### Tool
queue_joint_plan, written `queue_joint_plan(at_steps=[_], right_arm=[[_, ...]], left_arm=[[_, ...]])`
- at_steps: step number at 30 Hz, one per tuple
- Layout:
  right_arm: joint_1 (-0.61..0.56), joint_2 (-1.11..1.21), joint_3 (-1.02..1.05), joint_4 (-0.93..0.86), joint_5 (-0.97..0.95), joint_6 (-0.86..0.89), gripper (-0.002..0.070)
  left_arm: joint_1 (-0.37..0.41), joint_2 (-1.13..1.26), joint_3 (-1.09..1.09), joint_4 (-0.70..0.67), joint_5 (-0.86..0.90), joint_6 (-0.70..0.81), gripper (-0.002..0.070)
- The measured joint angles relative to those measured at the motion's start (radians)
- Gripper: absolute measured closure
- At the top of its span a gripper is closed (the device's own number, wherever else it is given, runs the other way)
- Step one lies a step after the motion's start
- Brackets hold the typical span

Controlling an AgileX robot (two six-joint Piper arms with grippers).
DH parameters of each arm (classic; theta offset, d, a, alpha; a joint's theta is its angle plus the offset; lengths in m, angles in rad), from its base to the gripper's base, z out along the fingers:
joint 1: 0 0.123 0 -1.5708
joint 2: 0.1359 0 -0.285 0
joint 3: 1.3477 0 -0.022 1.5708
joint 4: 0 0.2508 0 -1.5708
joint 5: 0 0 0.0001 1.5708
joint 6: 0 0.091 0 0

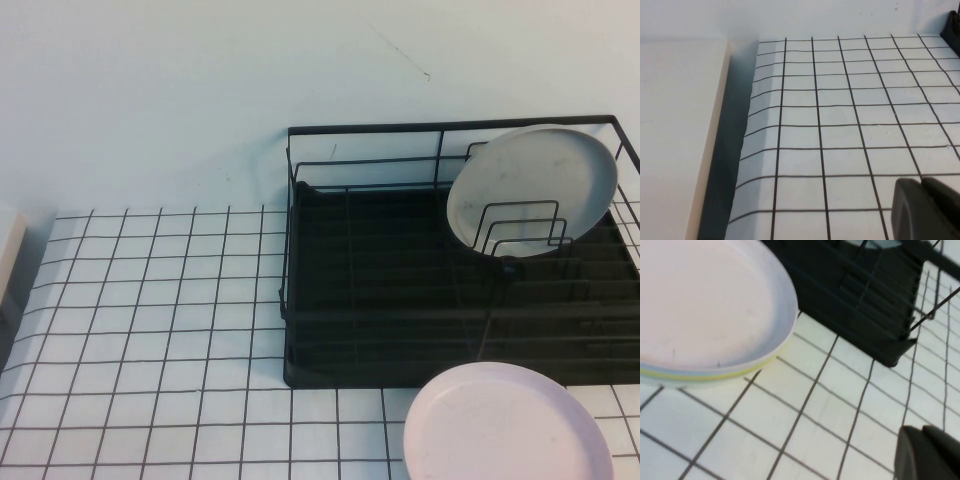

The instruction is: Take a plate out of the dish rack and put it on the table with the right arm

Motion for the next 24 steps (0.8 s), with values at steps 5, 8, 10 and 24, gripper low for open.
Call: queue_joint_plan(at_steps=[5,8,10,24], right_arm=[[-0.002,-0.048,0.086,-0.010,-0.163,-0.033,0.0678],[-0.004,-0.048,0.096,-0.010,-0.217,-0.036,0.0678],[-0.004,-0.048,0.099,-0.010,-0.224,-0.037,0.0678],[-0.010,-0.048,0.099,-0.045,-0.231,-0.015,0.0678]], left_arm=[[0.000,0.000,0.000,0.000,0.000,0.000,0.0678],[0.000,0.000,0.000,0.000,0.000,0.000,0.0678],[0.000,0.000,0.000,0.000,0.000,0.000,0.0679],[0.000,0.000,0.000,0.000,0.000,0.000,0.0678]])
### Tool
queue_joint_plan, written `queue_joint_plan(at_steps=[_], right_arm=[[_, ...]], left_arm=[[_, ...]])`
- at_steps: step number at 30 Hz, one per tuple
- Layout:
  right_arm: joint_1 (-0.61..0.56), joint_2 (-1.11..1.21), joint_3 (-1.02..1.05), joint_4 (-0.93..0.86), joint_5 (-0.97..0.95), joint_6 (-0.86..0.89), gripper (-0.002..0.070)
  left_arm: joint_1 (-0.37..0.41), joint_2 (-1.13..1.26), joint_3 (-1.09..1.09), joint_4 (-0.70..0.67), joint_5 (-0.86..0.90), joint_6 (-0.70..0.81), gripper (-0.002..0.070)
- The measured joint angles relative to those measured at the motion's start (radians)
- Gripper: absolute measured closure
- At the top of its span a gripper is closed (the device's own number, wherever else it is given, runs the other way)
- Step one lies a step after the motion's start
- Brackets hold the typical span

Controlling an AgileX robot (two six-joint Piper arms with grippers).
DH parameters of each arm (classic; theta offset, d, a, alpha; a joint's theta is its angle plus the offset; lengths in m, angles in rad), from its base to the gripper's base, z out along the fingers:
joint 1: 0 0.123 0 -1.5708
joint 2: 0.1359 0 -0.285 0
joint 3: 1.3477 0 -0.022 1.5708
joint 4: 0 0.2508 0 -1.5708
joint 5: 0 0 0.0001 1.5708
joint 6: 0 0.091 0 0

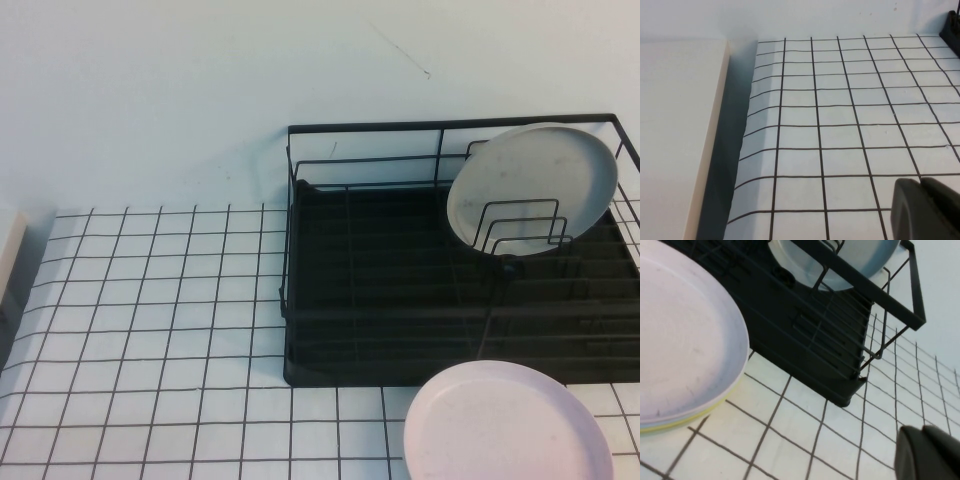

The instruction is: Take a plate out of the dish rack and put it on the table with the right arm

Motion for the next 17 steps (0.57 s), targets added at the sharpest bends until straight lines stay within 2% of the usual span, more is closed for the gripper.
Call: queue_joint_plan(at_steps=[10,17], right_arm=[[-0.040,0.000,0.001,-0.005,0.000,0.429,0.0678],[-0.045,0.000,0.001,-0.034,0.000,0.484,0.0678]], left_arm=[[0.000,0.000,0.000,0.000,0.000,0.000,0.0678],[0.000,0.000,0.000,0.000,0.000,0.000,0.0678]])
